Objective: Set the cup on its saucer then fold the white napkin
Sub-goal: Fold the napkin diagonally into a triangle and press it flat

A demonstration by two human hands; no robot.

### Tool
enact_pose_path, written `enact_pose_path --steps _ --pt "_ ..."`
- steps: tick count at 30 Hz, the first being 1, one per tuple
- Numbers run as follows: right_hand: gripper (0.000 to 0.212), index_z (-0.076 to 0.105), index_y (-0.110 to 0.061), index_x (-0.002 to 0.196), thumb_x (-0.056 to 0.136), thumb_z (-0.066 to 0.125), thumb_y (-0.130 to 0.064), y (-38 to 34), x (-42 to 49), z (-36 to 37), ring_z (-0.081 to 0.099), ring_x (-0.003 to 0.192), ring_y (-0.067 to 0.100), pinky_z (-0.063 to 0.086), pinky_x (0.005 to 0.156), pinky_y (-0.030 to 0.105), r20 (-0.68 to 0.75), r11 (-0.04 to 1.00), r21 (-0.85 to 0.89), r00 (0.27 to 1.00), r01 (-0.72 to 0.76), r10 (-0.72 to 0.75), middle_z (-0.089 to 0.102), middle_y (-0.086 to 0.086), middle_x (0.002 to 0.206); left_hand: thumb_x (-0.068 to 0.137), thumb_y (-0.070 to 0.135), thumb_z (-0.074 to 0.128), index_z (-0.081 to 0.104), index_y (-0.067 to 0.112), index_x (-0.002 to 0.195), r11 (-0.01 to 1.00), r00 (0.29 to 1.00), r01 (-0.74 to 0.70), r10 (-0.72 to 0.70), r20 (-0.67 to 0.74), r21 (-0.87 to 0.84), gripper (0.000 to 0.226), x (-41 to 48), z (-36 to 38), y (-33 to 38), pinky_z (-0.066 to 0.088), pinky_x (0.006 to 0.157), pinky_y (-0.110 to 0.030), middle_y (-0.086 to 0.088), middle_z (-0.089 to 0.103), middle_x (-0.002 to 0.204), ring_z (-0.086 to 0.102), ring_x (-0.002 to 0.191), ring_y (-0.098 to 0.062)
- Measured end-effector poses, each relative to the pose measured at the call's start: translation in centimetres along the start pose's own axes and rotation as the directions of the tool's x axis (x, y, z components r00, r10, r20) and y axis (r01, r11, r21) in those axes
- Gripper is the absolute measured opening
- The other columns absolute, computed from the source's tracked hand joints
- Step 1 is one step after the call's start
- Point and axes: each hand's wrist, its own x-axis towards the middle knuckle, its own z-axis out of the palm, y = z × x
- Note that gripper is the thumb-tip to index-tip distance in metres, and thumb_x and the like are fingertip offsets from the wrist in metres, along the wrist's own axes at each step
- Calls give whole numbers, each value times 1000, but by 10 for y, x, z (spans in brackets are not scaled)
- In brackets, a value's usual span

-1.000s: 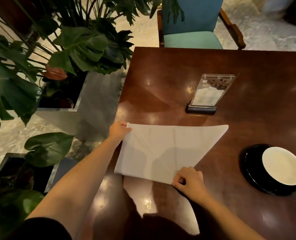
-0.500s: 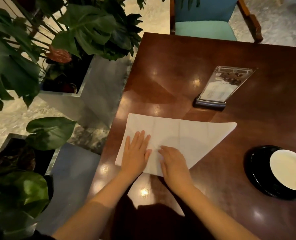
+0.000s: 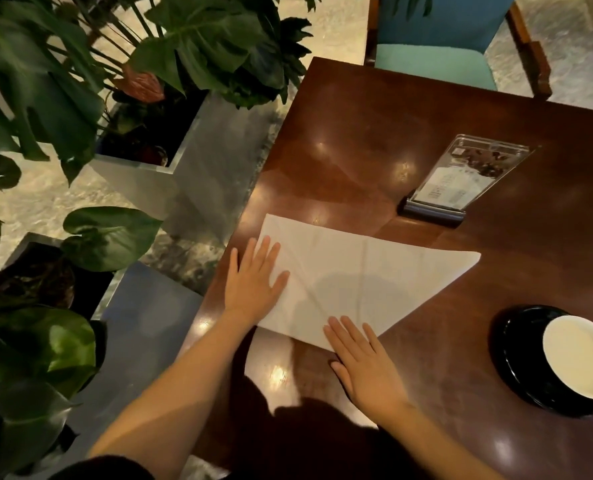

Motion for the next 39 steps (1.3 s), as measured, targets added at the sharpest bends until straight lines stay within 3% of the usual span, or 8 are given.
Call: enact_pose_path --steps 4,8,10,22,28,31,35,39 --pt "51 30 -18 146 101 15 -38 0 0 -1 15 143 14 16 112 41 2 1000 -5 1000 1 -1 26 -1 154 97 48 15 11 19 149 998 998 61 -60 -30 19 60 19 -16 -8 0 117 -49 -2 11 158 -1 145 -22" --pt "53 33 -17 144 100 13 -38 0 0 -1 18 142 15 17 111 41 6 1000 3 1000 -9 9 31 -1 152 100 42 10 26 9 144 946 944 -323 324 -67 29 58 -23 -1 37 15 111 -49 -12 32 150 15 141 -26" --pt "53 33 -17 144 100 13 -38 1 0 -1 17 142 15 18 111 41 -9 1000 3 1000 -1 1 30 -1 152 100 43 13 26 11 145 913 914 -406 405 -28 -30 57 -41 11 47 16 112 -46 -8 30 151 16 142 -21" --pt "52 26 -18 145 101 11 -39 2 -3 -3 20 141 17 14 112 41 -22 1000 1 1000 11 -11 32 -1 152 90 58 3 -8 23 148 961 958 -271 263 110 59 69 46 -15 22 -13 116 -39 4 -12 156 -26 137 -12" --pt "52 28 -18 146 100 13 -39 -1 -4 1 25 141 19 16 111 41 -23 1000 -7 1000 9 -9 31 -1 152 91 59 1 -8 19 148 956 975 -176 136 177 236 70 83 -31 0 -7 116 -45 0 -10 158 -13 143 -16" --pt "53 30 -17 145 100 12 -39 0 -2 1 25 141 19 16 111 41 -34 1000 -21 999 18 -18 32 0 152 95 54 7 11 12 149 991 995 -46 56 -78 127 68 68 -35 2 5 117 -49 -9 13 157 7 144 -22" --pt "53 28 -17 146 100 13 -39 0 -2 2 20 141 17 18 110 42 -48 1000 -13 999 15 -16 30 0 153 99 43 12 2 14 148 925 926 -366 352 -138 -100 58 -27 -4 40 9 114 -47 -6 6 158 11 143 -22" --pt "52 28 -18 146 100 15 -40 1 -2 -1 18 142 16 18 111 41 -49 1000 -2 999 21 -21 29 0 153 97 51 16 16 17 148 938 939 -343 341 -40 -48 61 -53 17 35 12 113 -46 1 9 157 9 144 -15"
